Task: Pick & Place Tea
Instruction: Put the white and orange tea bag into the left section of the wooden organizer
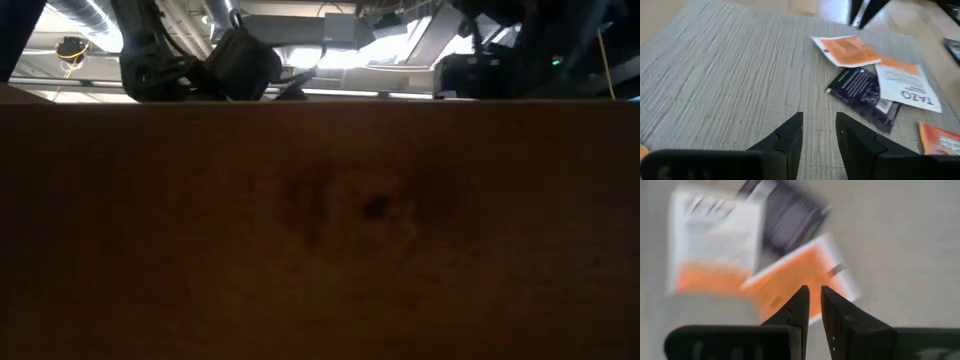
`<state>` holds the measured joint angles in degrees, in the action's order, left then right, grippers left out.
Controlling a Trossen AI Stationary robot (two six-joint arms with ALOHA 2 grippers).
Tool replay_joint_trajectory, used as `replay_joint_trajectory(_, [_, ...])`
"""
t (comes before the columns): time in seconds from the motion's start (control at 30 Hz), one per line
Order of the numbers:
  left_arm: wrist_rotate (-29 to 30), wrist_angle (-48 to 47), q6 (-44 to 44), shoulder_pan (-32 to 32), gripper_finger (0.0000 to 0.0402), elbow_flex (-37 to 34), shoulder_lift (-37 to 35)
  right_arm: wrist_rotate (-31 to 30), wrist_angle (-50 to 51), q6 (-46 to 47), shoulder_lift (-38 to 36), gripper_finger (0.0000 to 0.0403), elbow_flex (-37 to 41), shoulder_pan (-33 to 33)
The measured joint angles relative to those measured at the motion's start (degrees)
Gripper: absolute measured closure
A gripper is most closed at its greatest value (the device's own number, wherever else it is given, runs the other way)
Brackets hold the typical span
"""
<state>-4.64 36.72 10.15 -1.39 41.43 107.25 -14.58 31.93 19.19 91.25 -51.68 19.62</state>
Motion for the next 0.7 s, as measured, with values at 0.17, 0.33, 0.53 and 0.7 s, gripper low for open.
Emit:
replay_joint_trajectory(0.17, [0.01,-1.16,0.22,-0.41,0.0290,0.00,0.62,14.35,-0.40,-1.51,-0.42,0.0351,1.64,0.39])
replay_joint_trajectory(0.33, [0.51,-4.15,0.76,-0.63,0.0290,0.00,0.60,17.64,-3.46,-1.42,-0.19,0.0351,3.82,0.86])
replay_joint_trajectory(0.53, [0.47,-8.08,2.36,-0.59,0.0290,0.01,0.60,17.69,-6.70,-1.50,-0.19,0.0351,5.25,1.07])
replay_joint_trajectory(0.7, [0.49,-8.40,2.62,-0.61,0.0291,0.02,0.53,16.32,-11.01,-1.79,-0.19,0.0351,7.62,1.01])
